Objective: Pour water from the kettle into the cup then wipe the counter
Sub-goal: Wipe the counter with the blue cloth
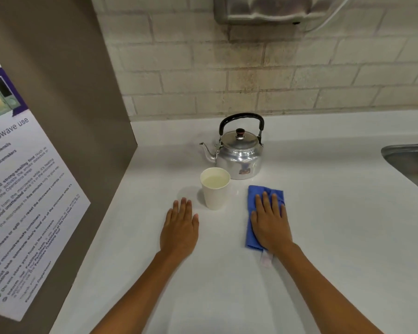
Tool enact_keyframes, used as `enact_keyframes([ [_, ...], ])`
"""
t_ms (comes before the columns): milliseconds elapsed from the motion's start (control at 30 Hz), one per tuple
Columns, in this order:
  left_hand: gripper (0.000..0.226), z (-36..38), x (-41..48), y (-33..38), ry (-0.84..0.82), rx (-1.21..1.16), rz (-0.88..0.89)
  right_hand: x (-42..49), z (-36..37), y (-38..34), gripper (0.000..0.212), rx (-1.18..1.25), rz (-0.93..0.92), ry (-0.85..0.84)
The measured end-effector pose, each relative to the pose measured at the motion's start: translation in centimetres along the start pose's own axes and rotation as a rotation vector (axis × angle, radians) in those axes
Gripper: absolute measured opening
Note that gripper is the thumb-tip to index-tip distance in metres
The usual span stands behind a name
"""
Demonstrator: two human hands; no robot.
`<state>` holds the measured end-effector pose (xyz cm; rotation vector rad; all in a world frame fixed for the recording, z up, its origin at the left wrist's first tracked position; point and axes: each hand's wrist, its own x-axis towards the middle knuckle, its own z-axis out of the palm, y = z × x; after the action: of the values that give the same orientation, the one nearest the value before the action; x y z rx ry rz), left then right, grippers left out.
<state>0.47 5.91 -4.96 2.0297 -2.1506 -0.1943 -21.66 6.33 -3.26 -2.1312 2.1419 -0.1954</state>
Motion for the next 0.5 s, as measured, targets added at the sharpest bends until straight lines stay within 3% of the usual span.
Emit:
enact_keyframes([
  [233,0.053,0.1,0.2,-0.4,-0.01,0.009,0.002,-0.3,0.6,2.9,0.049,0.052,-0.37,-0.038],
  [400,0.053,0.1,-0.1,-0.1,0.013,0.012,0.005,2.3,-0.3,4.7,0.047,0.148,-0.323,-0.056],
  [500,0.053,0.1,0.0,0.0,0.014,0.024,0.004,4.0,0.1,2.7,0.046,0.165,-0.408,-0.083],
])
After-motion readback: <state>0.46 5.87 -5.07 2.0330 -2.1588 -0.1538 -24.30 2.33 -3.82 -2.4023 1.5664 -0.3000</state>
